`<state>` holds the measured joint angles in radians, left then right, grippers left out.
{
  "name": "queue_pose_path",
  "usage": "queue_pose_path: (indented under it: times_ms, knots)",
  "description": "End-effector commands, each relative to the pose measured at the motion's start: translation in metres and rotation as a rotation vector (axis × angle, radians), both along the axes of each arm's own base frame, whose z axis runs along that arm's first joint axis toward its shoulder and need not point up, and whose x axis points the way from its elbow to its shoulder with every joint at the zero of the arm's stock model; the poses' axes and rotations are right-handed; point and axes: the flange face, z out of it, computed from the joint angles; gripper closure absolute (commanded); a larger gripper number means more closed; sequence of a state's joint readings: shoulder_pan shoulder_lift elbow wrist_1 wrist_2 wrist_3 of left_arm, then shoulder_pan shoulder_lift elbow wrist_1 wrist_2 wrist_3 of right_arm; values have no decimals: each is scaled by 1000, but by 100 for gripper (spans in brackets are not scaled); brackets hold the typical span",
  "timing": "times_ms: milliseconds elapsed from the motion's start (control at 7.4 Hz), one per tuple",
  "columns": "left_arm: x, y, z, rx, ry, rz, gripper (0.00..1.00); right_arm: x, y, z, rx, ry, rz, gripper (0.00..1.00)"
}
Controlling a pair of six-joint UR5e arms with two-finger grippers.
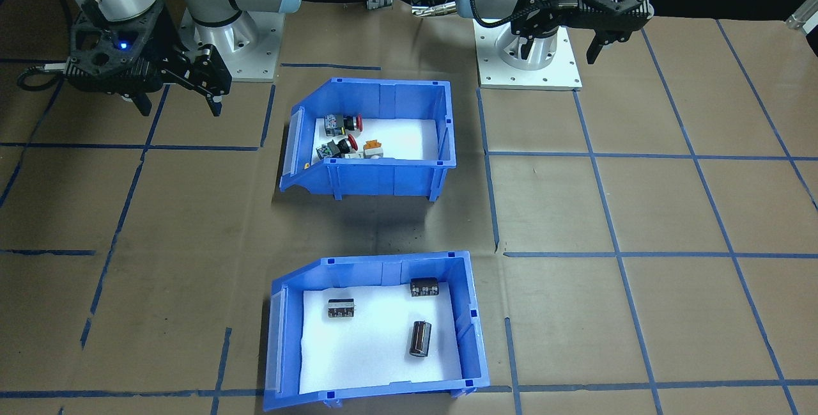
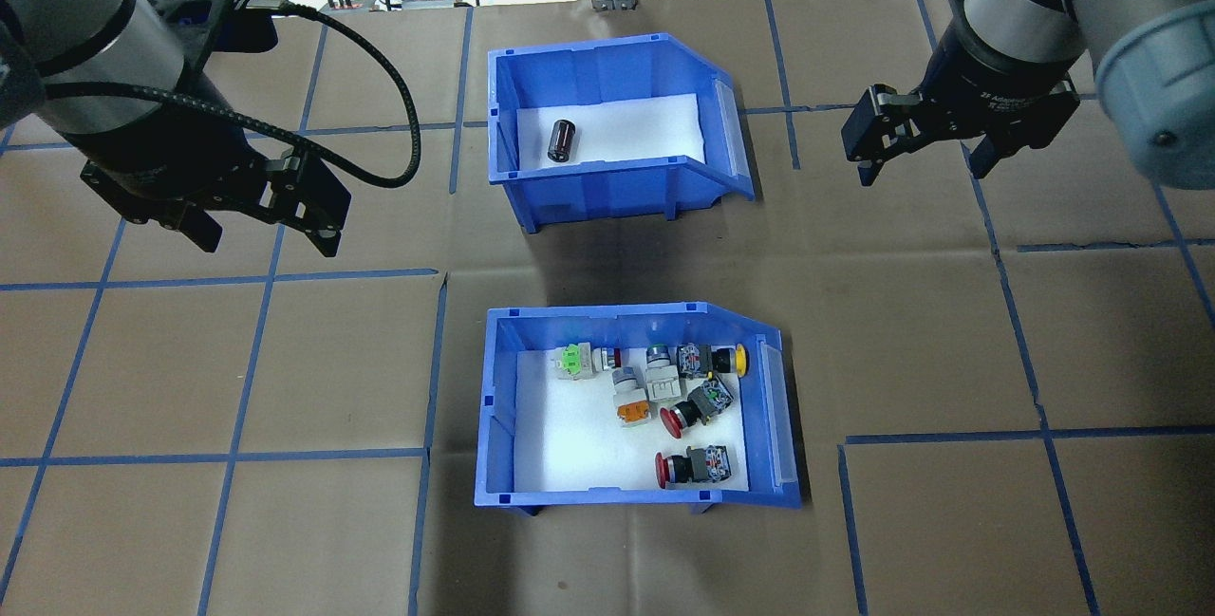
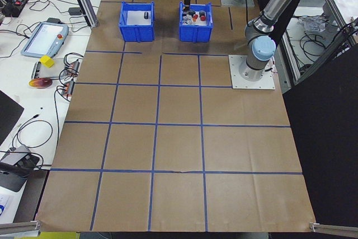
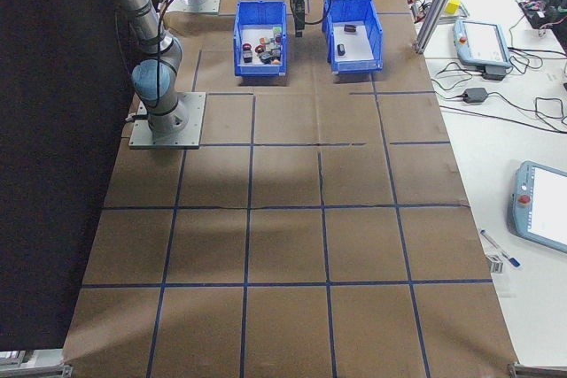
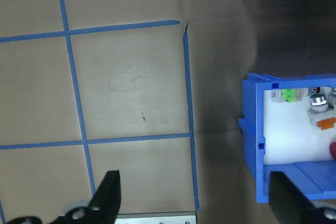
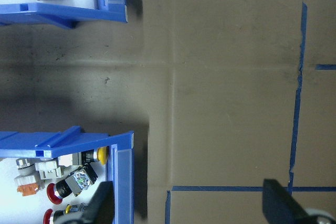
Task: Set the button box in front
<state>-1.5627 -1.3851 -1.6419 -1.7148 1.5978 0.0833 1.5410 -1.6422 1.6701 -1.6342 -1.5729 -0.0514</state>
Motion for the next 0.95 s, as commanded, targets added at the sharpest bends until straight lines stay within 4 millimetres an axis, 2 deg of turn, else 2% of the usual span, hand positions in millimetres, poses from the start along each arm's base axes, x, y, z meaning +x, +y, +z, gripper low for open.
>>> queue_pose_path:
  times_ms: [0,135,270,405,541,811]
  knots:
    - [0,2,-1,-5,5,5,1,0,-3,5,-24,1,14,0]
    - [0,2,-1,-6,5,3,1,0,-9,8,-55,2,59,0]
    - [0,1,-3,-2,6,-1,1,0,-20,-2,-36,7,117,0]
    - [1,-2,-4,0,6,2,1,0,-31,-1,-36,6,125,0]
    - [1,-2,-5,-1,2,24,1,1,-49,0,-36,7,185,0]
    - [1,-9,-9,-24,9,108,1,4,-90,-13,-19,15,376,0]
